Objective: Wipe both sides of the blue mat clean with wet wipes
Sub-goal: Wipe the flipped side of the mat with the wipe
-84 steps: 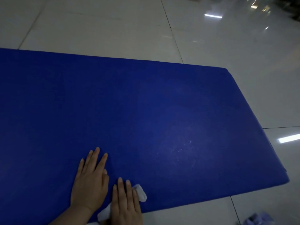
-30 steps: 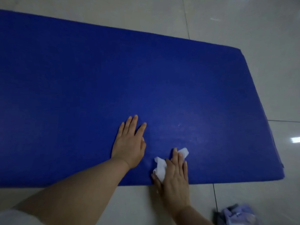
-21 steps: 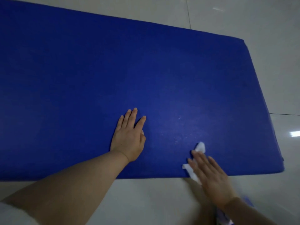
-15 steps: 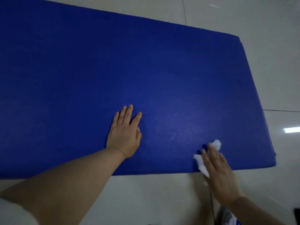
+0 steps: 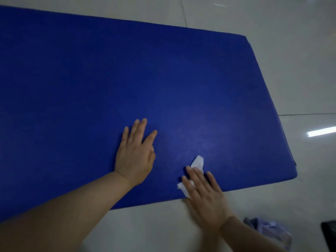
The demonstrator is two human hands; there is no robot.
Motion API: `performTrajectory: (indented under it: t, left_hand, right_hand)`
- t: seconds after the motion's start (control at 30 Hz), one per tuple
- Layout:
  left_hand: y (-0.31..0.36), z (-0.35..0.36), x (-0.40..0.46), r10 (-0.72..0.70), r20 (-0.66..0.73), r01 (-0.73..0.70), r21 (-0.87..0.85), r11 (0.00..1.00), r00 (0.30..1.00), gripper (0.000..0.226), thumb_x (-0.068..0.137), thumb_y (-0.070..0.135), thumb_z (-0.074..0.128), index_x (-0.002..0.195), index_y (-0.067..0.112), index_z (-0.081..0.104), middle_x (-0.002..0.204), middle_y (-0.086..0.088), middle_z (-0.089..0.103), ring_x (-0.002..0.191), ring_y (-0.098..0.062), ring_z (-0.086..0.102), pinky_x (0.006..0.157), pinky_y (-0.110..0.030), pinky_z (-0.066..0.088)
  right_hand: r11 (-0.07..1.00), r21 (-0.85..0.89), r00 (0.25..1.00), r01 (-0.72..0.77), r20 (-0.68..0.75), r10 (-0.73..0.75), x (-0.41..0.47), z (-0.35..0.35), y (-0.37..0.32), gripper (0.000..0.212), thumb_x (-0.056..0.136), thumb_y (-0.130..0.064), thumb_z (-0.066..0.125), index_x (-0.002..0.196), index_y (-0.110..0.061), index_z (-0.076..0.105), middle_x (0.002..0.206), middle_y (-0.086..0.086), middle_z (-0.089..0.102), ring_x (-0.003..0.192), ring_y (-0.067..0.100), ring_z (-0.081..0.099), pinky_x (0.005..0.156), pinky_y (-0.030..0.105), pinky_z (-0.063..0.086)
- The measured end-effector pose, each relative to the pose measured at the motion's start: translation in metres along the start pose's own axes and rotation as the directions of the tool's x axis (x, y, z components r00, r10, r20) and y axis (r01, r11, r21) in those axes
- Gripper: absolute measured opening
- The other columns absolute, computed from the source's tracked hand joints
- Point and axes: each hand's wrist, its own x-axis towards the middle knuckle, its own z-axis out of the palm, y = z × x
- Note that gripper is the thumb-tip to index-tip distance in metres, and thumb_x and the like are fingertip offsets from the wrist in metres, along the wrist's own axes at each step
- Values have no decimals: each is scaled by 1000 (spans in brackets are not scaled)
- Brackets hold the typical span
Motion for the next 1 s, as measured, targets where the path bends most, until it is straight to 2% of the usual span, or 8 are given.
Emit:
performTrajectory:
  t: [0.23,0.33,0.47,0.53,0.67,0.77,0.9,1.0]
  left_hand:
    - [52,22,30,149,91,-154,52,987,985,55,91,30,26,135,14,54,151,-19,35,140,-34,32,114,-49,15]
    - [57,31,36,123,172,-142,105,984,977,64,94,36,7,152,19,24,161,-15,3,149,-29,2,116,-45,-5]
    - [58,31,34,103,224,-133,124,983,969,58,99,37,4,153,22,-5,159,-9,-20,146,-23,-19,115,-42,-16]
    - [57,32,34,106,227,-134,111,985,968,58,97,37,4,154,22,1,160,-10,-15,147,-23,-14,116,-42,-12]
    - [53,37,36,126,158,-145,116,983,979,58,93,35,23,143,16,44,154,-15,31,143,-29,30,114,-47,20]
    - [53,38,36,134,138,-149,106,983,981,55,91,33,29,139,14,50,150,-17,38,139,-31,36,113,-49,25]
    - [53,44,37,119,149,-143,164,976,982,57,91,33,28,140,13,48,151,-18,36,139,-32,35,114,-50,24]
    - [55,43,38,108,185,-141,174,975,977,59,90,34,27,140,12,48,151,-19,34,140,-32,32,114,-50,19]
  right_hand:
    - [999,-19,998,-39,45,40,-47,2,88,58,98,-22,23,153,-13,7,161,1,3,146,16,12,120,38,0]
    - [991,101,992,-89,100,79,-29,-15,70,55,102,-39,16,150,-14,22,160,-2,7,146,13,13,119,36,6]
    - [886,260,921,-384,39,387,13,-14,15,55,101,-44,17,148,-17,27,157,1,21,145,17,17,114,38,12]
    - [832,315,879,-457,15,477,21,-15,13,52,97,-34,24,145,-19,34,154,-1,29,143,17,22,113,39,14]
    - [841,306,890,-445,54,452,4,-12,51,62,83,-26,34,143,-13,37,150,4,35,143,15,21,115,32,13]
    - [839,201,863,-505,116,492,-28,-5,95,64,83,-23,33,146,-10,29,153,8,30,145,15,14,118,29,7]
    - [701,206,728,-683,117,675,-44,-2,120,53,96,-18,31,148,-11,26,155,6,24,147,13,6,118,43,18]
    - [356,350,431,-866,165,887,-13,-11,82,49,96,-2,38,145,-2,35,155,14,24,144,28,19,117,43,19]
